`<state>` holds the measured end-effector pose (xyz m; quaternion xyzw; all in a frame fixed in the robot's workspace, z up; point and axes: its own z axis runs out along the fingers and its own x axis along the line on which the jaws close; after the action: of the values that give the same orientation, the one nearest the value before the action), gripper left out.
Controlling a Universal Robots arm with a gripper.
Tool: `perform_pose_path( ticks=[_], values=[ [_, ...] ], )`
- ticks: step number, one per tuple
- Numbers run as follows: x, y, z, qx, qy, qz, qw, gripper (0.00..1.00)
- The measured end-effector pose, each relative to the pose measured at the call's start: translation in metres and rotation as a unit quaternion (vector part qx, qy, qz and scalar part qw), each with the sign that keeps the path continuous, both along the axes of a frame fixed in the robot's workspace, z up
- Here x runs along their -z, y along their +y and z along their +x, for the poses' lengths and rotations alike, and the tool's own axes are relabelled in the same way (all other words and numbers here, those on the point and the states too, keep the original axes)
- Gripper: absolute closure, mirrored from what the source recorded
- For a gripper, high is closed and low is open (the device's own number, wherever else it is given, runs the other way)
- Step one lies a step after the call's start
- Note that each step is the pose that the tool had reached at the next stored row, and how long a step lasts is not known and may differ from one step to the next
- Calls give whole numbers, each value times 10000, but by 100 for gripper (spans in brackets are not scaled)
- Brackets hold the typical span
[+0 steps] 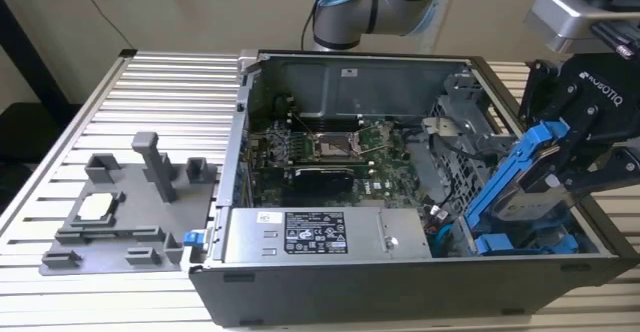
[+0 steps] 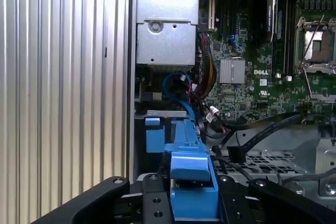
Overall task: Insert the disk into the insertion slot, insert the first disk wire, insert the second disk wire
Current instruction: 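Insert the disk into the insertion slot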
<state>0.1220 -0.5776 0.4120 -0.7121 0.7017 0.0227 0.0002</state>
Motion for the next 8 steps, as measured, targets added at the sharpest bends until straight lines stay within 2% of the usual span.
perform_pose_path(
  ticks=[2, 4, 8],
  values=[
    [-48, -1, 1, 2, 28, 0, 10000, 67],
    [-53, -1, 1, 2, 47, -1, 10000, 67],
    [-53, 0, 3, 2, 48, -4, 10000, 67]
  ],
)
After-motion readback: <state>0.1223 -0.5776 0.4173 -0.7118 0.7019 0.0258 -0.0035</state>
